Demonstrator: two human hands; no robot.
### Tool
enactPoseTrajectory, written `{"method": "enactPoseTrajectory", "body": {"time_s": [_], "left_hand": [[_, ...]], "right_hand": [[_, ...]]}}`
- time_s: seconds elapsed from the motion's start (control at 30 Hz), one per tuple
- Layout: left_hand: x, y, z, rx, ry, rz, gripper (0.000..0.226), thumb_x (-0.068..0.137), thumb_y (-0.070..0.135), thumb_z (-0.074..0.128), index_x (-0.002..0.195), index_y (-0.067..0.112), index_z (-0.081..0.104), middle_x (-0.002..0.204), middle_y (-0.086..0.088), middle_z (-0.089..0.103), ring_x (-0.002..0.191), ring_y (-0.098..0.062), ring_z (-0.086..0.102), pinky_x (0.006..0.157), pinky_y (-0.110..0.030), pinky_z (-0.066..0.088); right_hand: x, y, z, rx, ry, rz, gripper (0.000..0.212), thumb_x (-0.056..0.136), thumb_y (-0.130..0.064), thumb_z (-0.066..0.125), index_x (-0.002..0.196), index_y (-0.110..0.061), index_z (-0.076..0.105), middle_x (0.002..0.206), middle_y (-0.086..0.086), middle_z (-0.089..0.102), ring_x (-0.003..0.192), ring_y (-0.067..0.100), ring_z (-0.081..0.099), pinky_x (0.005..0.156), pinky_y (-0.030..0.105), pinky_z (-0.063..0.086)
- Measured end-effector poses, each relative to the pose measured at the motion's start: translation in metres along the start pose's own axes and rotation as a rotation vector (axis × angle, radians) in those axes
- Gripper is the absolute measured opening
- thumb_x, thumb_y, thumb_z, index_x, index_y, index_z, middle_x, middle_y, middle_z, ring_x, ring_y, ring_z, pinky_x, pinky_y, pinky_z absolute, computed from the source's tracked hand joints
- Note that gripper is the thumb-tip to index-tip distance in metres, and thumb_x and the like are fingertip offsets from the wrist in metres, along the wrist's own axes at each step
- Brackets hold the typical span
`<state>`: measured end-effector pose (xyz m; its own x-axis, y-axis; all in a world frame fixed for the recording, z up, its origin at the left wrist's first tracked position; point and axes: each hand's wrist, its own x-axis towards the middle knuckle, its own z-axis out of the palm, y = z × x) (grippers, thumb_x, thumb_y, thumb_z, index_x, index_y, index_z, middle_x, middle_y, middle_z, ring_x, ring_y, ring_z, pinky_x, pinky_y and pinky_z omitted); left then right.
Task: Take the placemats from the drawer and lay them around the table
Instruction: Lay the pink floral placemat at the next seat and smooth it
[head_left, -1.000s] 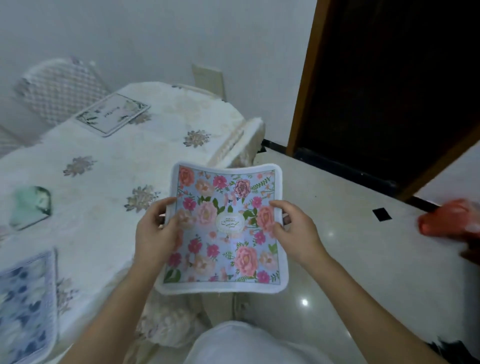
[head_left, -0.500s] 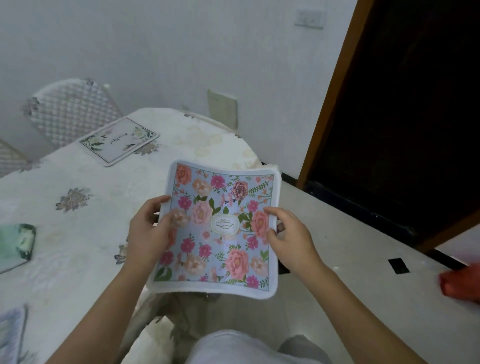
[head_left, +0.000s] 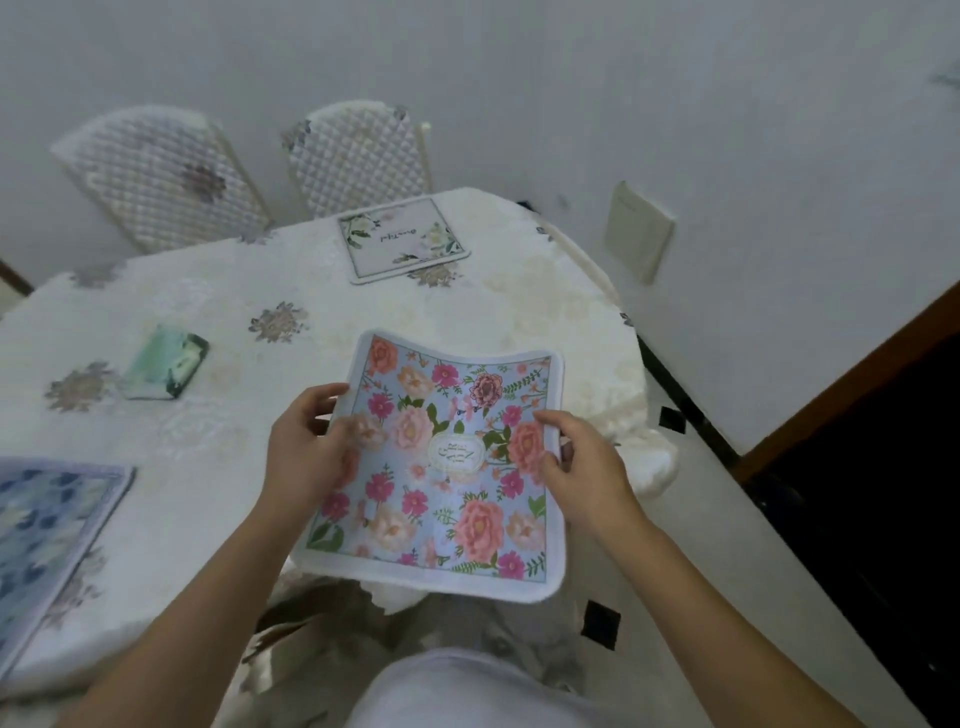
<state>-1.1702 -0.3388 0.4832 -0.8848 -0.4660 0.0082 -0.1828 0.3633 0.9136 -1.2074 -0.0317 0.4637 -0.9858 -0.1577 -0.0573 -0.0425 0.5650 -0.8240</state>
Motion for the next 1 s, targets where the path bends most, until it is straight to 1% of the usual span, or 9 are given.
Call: {"method": "enactPoseTrajectory", "body": {"time_s": [0.2,0.4,0.5,0.6,0.7,0.8,0.87,0.93,1.0], "left_hand": [[-0.015,-0.003,0.006,-0.054,0.165,-0.113,0.027,0.088,0.030,0.071,0.112,0.039,0.064,0.095,0.012,0.071,0.076,-0.002,0.070,0.052,-0.017,0.054],[0.001,-0.009,0.009,-0.063,0.244,-0.181,0.026,0.090,0.027,0.068,0.110,0.042,0.064,0.092,0.019,0.070,0.077,0.002,0.069,0.051,-0.013,0.052],[0.026,-0.013,0.012,-0.062,0.263,-0.203,0.026,0.089,0.026,0.070,0.110,0.042,0.065,0.091,0.021,0.070,0.075,-0.002,0.070,0.050,-0.017,0.054],[0.058,-0.022,0.021,-0.072,0.256,-0.223,0.026,0.090,0.025,0.069,0.112,0.037,0.065,0.092,0.011,0.070,0.072,-0.005,0.071,0.049,-0.020,0.055],[0.099,-0.037,0.033,-0.070,0.221,-0.233,0.026,0.091,0.023,0.067,0.114,0.034,0.065,0.097,0.009,0.069,0.072,-0.006,0.071,0.049,-0.023,0.056],[0.142,-0.056,0.050,-0.025,0.158,-0.233,0.028,0.092,0.020,0.067,0.118,0.029,0.064,0.101,0.009,0.068,0.072,-0.003,0.069,0.048,-0.020,0.054],[0.161,-0.072,0.063,0.003,0.130,-0.271,0.029,0.092,0.019,0.067,0.120,0.026,0.063,0.105,0.006,0.068,0.071,-0.009,0.070,0.049,-0.024,0.056],[0.168,-0.090,0.074,0.053,0.109,-0.315,0.030,0.092,0.019,0.066,0.122,0.024,0.063,0.107,0.003,0.068,0.077,-0.014,0.070,0.057,-0.034,0.060],[0.168,-0.107,0.081,0.091,0.108,-0.355,0.029,0.094,0.019,0.064,0.122,0.022,0.063,0.105,0.002,0.067,0.079,-0.018,0.069,0.067,-0.043,0.062]], "right_hand": [[0.055,0.005,-0.003,-0.029,-0.144,-0.111,0.043,0.094,-0.023,0.058,0.134,-0.038,0.052,0.110,-0.013,0.060,0.087,0.005,0.063,0.076,0.029,0.058],[0.102,0.002,0.002,-0.028,-0.219,-0.148,0.043,0.095,-0.020,0.057,0.134,-0.035,0.053,0.098,-0.019,0.056,0.084,0.000,0.061,0.070,0.019,0.054],[0.126,-0.002,0.010,-0.027,-0.244,-0.136,0.043,0.095,-0.020,0.057,0.135,-0.034,0.052,0.111,-0.011,0.061,0.091,0.004,0.063,0.078,0.028,0.059],[0.150,0.000,0.017,-0.045,-0.254,-0.121,0.043,0.096,-0.022,0.057,0.138,-0.032,0.051,0.117,-0.006,0.062,0.095,0.010,0.064,0.080,0.029,0.058],[0.178,0.009,0.026,-0.086,-0.226,-0.093,0.043,0.096,-0.024,0.057,0.137,-0.032,0.051,0.103,-0.011,0.058,0.080,0.000,0.061,0.061,0.010,0.049],[0.206,0.025,0.043,-0.125,-0.205,-0.031,0.043,0.095,-0.021,0.058,0.137,-0.029,0.052,0.089,-0.017,0.051,0.067,-0.004,0.055,0.051,0.007,0.041],[0.220,0.036,0.054,-0.140,-0.229,0.014,0.043,0.095,-0.019,0.058,0.137,-0.026,0.053,0.097,-0.010,0.059,0.072,-0.002,0.059,0.058,0.011,0.048],[0.227,0.048,0.067,-0.150,-0.251,0.040,0.042,0.096,-0.016,0.056,0.137,-0.023,0.052,0.114,0.000,0.063,0.086,0.009,0.063,0.072,0.024,0.057],[0.229,0.062,0.078,-0.164,-0.242,0.032,0.041,0.095,-0.013,0.056,0.136,-0.021,0.054,0.118,0.002,0.062,0.088,0.010,0.059,0.073,0.017,0.052]]}}
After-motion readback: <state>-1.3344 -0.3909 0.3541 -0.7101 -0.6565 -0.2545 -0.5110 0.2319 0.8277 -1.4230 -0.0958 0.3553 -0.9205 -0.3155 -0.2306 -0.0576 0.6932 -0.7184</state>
